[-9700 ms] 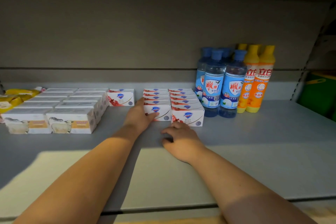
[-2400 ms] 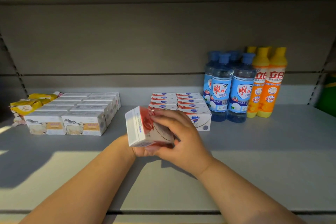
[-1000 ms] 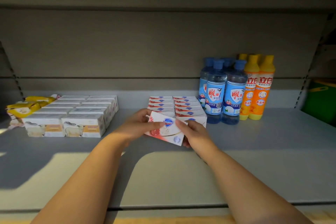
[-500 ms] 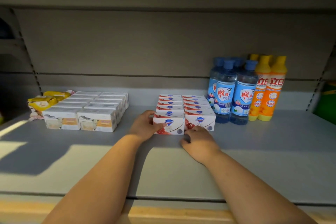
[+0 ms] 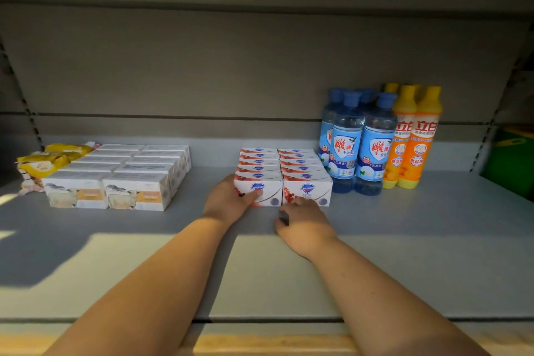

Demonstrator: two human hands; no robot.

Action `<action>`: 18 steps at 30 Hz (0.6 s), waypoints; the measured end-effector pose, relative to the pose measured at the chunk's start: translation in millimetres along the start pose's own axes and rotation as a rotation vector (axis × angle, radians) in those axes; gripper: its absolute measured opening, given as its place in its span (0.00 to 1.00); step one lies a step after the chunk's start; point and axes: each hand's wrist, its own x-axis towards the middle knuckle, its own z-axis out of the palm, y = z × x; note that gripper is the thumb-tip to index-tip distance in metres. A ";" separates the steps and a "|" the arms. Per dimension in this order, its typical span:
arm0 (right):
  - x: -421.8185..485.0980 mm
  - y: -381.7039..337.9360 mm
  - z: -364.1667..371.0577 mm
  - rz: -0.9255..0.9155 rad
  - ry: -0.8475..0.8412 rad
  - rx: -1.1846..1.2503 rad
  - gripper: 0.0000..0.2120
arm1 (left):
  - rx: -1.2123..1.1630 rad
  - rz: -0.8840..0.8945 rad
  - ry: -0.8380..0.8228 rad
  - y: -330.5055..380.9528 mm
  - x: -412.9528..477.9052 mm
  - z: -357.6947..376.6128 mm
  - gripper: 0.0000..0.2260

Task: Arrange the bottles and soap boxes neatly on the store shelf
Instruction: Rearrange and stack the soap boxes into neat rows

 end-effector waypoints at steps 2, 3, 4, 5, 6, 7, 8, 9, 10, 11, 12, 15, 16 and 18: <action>-0.3 -0.2 0.1 0.005 0.004 0.005 0.17 | -0.016 0.006 0.004 -0.5 -0.7 0.6 0.17; -0.4 -0.5 0.1 0.006 0.011 0.005 0.17 | -0.018 0.011 0.000 -0.7 -1.4 0.1 0.17; -1.0 -0.8 0.1 0.002 0.018 0.005 0.17 | -0.024 0.014 -0.006 -0.6 -1.8 -0.5 0.16; -1.5 -1.3 -0.2 -0.010 0.024 0.006 0.16 | -0.045 0.012 -0.013 -0.8 -2.0 -1.2 0.16; -2.2 -1.8 -0.4 -0.034 0.028 0.012 0.15 | -0.083 0.006 -0.018 0.0 -2.1 -1.8 0.15; -3.2 -2.4 -0.5 -0.075 0.032 0.029 0.14 | -0.131 -0.009 -0.014 0.9 -2.5 -2.3 0.14; -4.6 -3.2 -0.6 -0.129 0.033 0.060 0.13 | -0.179 -0.035 0.004 2.1 -3.5 -2.8 0.13; -6.3 -4.3 -0.8 -0.189 0.029 0.098 0.12 | -0.220 -0.077 0.036 3.4 -4.7 -4.1 0.16; -7.7 -5.2 -0.9 -0.243 0.016 0.130 0.12 | -0.248 -0.134 0.079 4.0 -6.0 -6.5 0.21; -8.1 -5.7 -1.4 -0.280 -0.004 0.146 0.12 | -0.250 -0.175 0.127 3.8 -7.0 -9.7 0.24; -8.1 -5.4 -2.2 -0.293 -0.032 0.150 0.13 | -0.219 -0.174 0.171 3.5 -7.0 -13.6 0.24; -6.4 -6.1 -5.0 -0.240 -0.120 0.140 0.15 | -0.093 -0.074 0.290 1.4 -9.0 -33.6 0.18; -5.4 -6.9 -5.3 -0.221 -0.141 0.124 0.16 | -0.049 -0.043 0.341 -0.2 -10.6 -44.0 0.16; -4.3 -8.0 -5.4 -0.193 -0.180 0.074 0.17 | 0.090 0.043 0.423 -10.2 -11.7 -64.9 0.14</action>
